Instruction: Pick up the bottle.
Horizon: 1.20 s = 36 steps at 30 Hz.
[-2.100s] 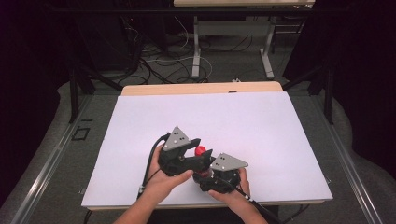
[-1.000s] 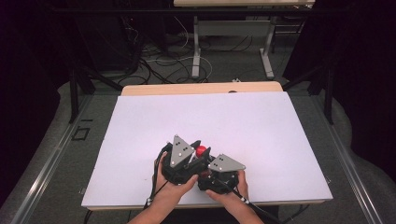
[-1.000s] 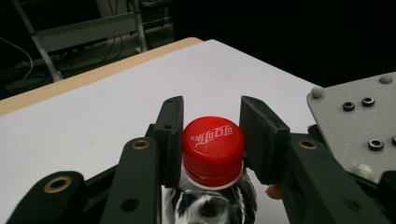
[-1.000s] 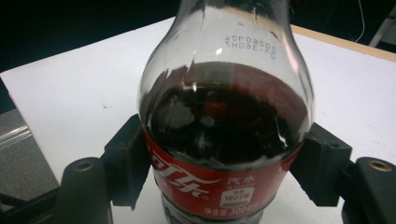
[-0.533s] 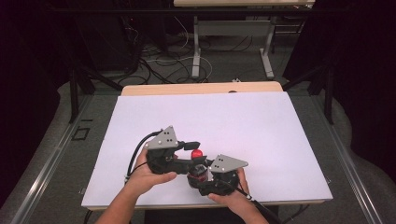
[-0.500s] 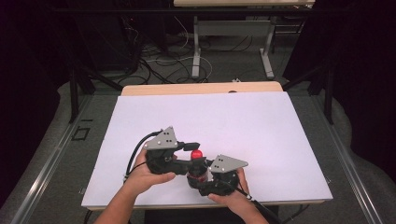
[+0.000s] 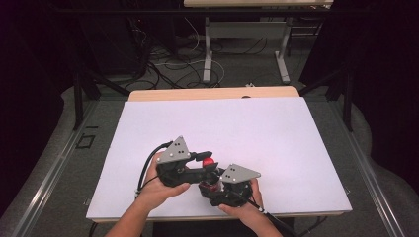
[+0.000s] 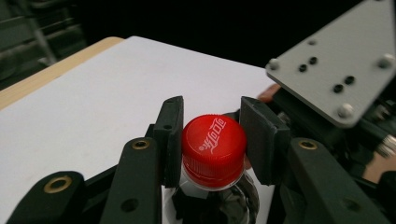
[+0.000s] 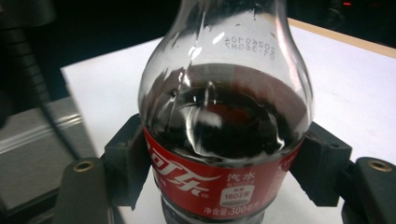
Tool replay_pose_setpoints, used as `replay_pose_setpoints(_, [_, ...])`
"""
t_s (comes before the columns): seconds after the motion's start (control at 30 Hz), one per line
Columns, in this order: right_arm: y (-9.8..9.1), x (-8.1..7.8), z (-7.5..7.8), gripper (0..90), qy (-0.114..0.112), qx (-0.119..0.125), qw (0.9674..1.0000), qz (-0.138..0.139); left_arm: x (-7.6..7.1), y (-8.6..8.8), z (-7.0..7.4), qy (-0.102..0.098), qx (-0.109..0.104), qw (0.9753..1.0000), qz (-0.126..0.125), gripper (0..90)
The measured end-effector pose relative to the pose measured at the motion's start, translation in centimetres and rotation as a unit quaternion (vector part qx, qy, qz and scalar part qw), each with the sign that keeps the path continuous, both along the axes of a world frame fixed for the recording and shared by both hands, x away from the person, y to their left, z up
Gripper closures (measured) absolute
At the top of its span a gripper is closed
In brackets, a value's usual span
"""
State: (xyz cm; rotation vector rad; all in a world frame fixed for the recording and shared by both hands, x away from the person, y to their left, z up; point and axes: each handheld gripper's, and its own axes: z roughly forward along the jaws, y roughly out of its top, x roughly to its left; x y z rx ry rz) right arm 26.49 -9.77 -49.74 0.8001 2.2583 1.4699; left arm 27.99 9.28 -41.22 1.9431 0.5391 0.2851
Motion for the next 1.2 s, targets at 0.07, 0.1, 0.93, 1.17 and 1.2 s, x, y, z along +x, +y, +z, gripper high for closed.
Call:
replay_pose_setpoints(0.07, [0.1, 0.0, 0.0, 29.2, -0.003, -0.006, 0.9998, -0.019, -0.7, -0.7, -0.3, -0.008, -0.004, 0.9988, 0.048, 61.6])
replay_pose_setpoints(0.1, [0.1, 0.0, -0.1, 29.2, -0.009, -0.012, 0.9995, -0.03, -1.1, -1.2, -0.5, -0.013, -0.004, 0.9971, 0.074, 61.6])
replay_pose_setpoints(0.93, [0.0, 0.1, 0.0, 29.1, 0.02, 0.018, 0.9991, 0.034, 1.2, 1.6, 0.6, 0.025, -0.011, 0.9962, -0.083, 57.6])
replay_pose_setpoints(1.17, [0.1, 0.0, 0.0, 29.1, 0.018, 0.016, 0.9991, 0.035, 0.9, 1.5, 0.4, 0.014, -0.005, 0.9974, -0.071, 61.6])
replay_pose_setpoints(1.2, [0.1, 0.0, 0.0, 29.1, 0.018, 0.015, 0.9992, 0.032, 0.7, 1.4, 0.4, 0.01, -0.003, 0.998, -0.062, 61.7])
